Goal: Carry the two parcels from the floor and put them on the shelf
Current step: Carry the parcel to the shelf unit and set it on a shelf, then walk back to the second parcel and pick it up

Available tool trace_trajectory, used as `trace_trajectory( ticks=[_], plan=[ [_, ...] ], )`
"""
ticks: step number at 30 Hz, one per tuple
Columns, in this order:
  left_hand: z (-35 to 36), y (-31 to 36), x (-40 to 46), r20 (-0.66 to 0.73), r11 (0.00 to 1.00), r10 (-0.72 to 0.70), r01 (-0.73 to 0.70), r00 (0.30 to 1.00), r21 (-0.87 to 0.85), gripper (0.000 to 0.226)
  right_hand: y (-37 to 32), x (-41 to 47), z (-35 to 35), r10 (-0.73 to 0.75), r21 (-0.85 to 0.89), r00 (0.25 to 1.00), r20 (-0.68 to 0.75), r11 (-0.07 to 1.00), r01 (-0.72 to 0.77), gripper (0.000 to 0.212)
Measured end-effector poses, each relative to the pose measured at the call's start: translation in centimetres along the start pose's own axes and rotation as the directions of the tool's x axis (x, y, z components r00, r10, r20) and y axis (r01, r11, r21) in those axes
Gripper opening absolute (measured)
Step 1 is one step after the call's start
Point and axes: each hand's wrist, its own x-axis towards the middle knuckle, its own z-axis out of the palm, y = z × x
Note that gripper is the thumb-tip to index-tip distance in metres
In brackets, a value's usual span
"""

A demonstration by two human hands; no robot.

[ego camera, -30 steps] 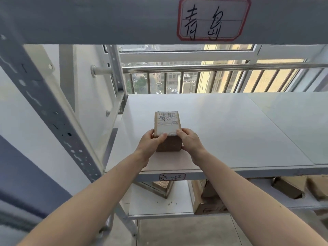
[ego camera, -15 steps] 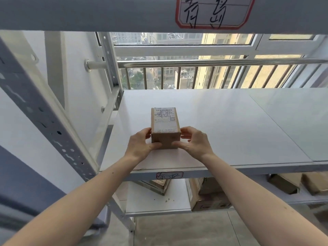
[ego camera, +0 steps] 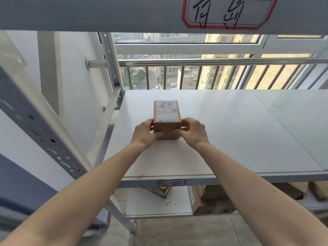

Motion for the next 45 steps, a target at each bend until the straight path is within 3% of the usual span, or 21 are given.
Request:
trace_trajectory(
  ticks=[13,17,20,26,35,45],
  plan=[
    [-0.1,0.1,2.2,-0.004,0.997,-0.054,0.054,0.999,0.052,0.049,-0.7,2.4,1.3,0.054,-0.002,0.999,0.008,0.999,-0.054,0.040],
    [-0.1,0.1,2.0,-0.015,0.991,-0.075,0.076,0.997,0.109,0.054,-0.6,2.1,1.4,0.077,-0.029,0.997,0.000,0.997,-0.077,0.057],
    [-0.2,0.2,1.7,-0.022,0.992,-0.085,0.086,0.996,0.097,0.060,-0.5,1.7,1.3,0.067,-0.047,0.997,-0.036,0.997,-0.068,0.068],
    [-0.5,0.3,0.4,-0.036,0.993,-0.094,0.096,0.995,0.068,0.081,-0.4,-0.1,1.8,0.016,-0.029,0.982,-0.190,0.999,-0.021,0.059],
    [-2.1,-0.8,-3.7,-0.124,0.997,-0.070,0.071,0.990,0.007,0.062,-2.1,-4.0,3.6,-0.024,0.015,0.916,-0.401,0.999,0.032,0.024],
    [-4.3,-0.8,-9.5,-0.398,0.997,-0.071,0.056,0.915,-0.050,0.032,-5.5,-6.9,6.6,-0.117,0.133,0.958,-0.262,0.979,0.156,0.017]
  ],
)
